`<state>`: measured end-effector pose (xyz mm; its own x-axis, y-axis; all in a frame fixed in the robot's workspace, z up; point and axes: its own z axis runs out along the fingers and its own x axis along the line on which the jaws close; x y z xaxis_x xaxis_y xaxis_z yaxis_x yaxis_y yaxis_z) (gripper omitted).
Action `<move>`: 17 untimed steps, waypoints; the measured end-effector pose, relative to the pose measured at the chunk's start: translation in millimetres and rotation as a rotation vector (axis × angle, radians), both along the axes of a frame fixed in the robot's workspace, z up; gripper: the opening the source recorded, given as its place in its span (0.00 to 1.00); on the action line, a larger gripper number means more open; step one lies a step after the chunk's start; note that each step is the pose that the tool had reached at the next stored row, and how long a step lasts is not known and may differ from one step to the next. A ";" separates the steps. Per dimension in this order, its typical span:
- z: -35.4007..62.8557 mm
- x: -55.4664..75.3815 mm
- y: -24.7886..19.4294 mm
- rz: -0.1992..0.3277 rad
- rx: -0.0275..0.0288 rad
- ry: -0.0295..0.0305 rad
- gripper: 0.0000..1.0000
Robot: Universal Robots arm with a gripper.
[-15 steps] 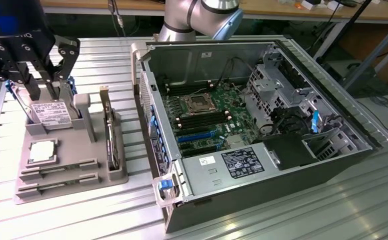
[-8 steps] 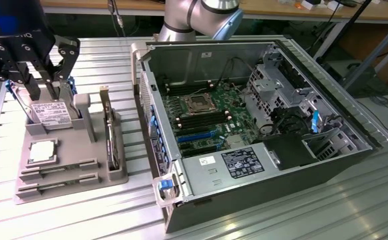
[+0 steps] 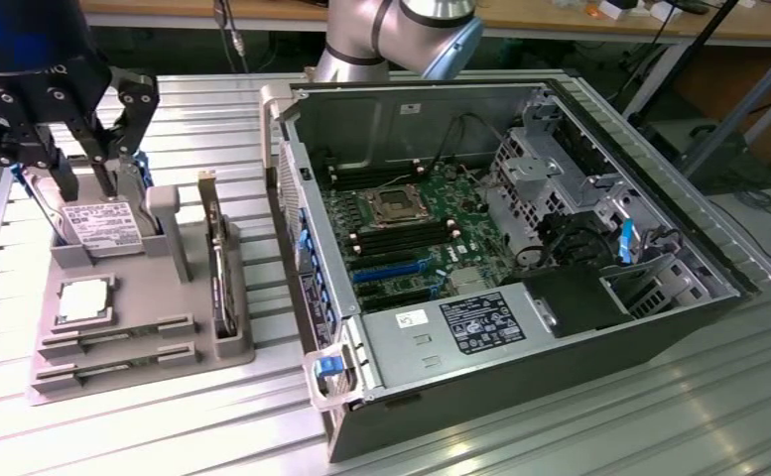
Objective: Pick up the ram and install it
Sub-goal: 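Pick up the ram and move it above insertion slot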
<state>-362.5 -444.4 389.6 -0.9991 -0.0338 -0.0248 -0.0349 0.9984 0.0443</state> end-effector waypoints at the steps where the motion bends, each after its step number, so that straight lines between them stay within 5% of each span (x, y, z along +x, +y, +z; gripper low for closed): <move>1: -0.9 0.0 0.0 0.056 -0.0001 0.0001 0.33; 10: -23.3 0.0 0.0 0.353 -0.0002 0.0001 0.33; 17: -50.0 0.0 -0.1 0.643 0.0001 0.0015 0.33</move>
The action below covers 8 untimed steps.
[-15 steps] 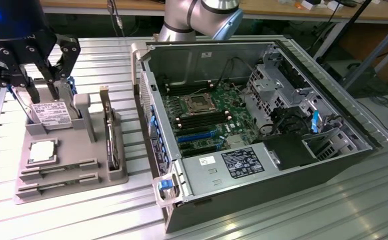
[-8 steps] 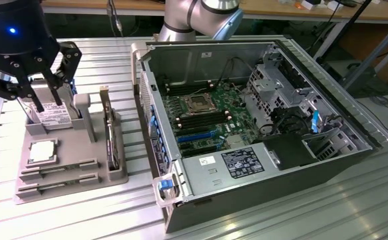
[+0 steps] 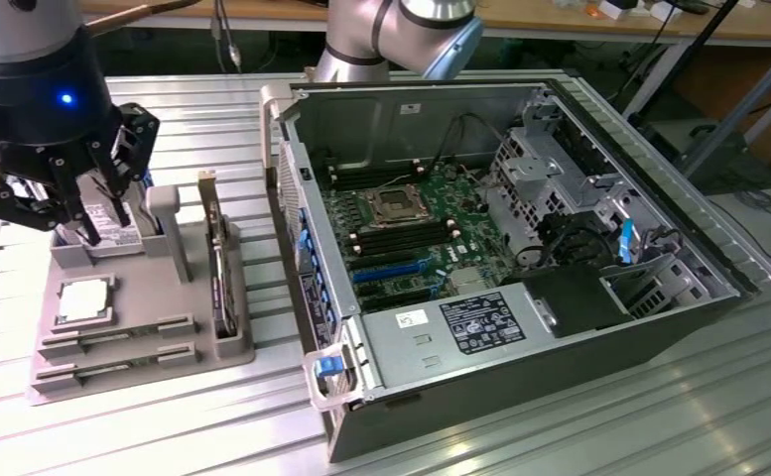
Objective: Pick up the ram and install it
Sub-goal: 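Pick up the ram and move it above insertion slot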
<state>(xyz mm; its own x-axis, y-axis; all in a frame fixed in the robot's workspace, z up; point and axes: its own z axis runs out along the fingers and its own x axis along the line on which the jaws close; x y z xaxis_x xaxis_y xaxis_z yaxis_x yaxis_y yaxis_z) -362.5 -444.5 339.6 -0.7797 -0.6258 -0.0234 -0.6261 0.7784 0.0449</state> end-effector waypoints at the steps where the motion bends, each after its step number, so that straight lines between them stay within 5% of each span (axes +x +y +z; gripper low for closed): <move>1: -4.0 0.0 0.0 0.043 0.0001 0.0000 0.33; 8: -22.4 0.0 0.0 0.244 0.0001 0.0004 0.33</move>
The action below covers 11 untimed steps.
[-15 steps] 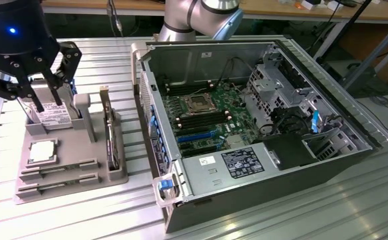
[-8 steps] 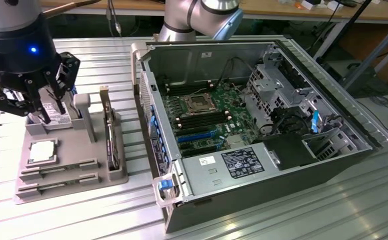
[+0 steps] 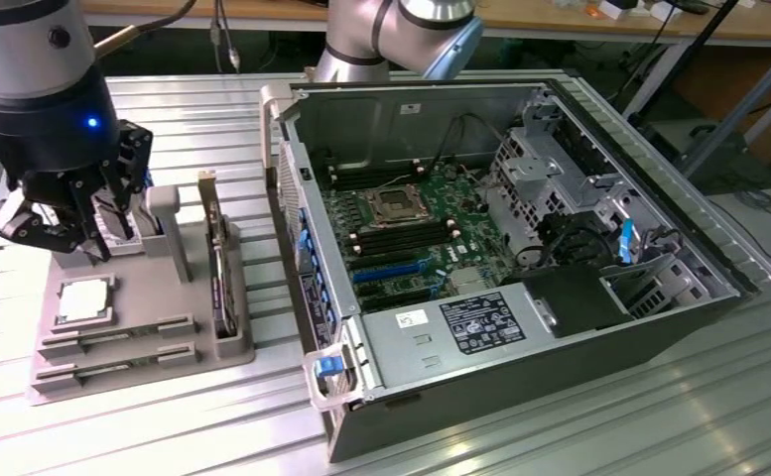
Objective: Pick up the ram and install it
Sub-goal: 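Pick up the ram and move it above insertion slot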
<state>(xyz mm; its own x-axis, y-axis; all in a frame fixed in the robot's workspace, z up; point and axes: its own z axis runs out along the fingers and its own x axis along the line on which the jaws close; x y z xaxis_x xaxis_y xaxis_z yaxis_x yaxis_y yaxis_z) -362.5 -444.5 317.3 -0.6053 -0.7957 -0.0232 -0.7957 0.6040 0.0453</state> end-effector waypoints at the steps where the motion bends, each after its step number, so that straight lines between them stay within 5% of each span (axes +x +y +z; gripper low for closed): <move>1: -5.9 0.0 0.0 0.065 0.0000 0.0001 0.33; 11: -31.0 0.1 0.0 0.361 0.0000 0.0004 0.33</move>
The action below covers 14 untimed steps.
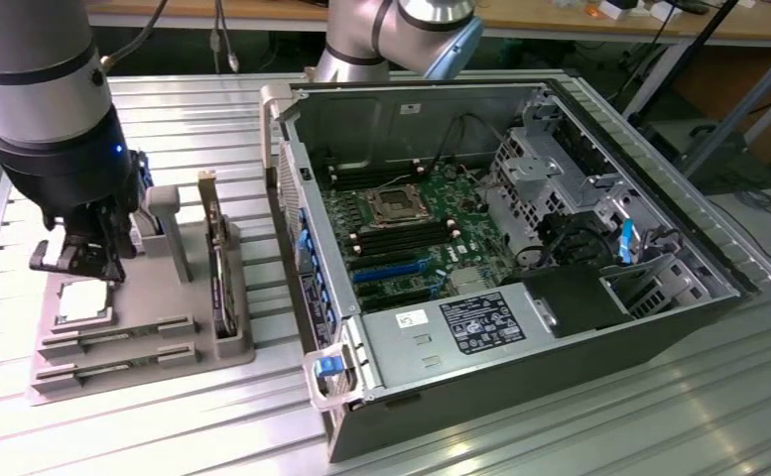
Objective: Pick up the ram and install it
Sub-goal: 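Pick up the ram and move it above insertion slot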
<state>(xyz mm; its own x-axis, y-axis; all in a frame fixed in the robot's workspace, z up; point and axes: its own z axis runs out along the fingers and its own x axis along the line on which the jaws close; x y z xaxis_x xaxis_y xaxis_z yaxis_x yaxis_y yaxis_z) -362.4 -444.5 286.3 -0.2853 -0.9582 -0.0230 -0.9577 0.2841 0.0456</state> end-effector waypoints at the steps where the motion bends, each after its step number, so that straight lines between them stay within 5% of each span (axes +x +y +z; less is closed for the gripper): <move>1: -2.6 0.0 0.0 0.034 0.0000 -0.0001 0.33; 3: -7.9 0.0 0.0 0.111 0.0001 -0.0001 0.33; 8: -11.9 0.0 -1.1 0.181 0.0010 -0.0003 0.33; 13: -16.2 -6.3 -24.9 0.182 0.0042 -0.0007 0.33; 14: -19.6 -9.3 -34.6 0.182 0.0045 -0.0007 0.33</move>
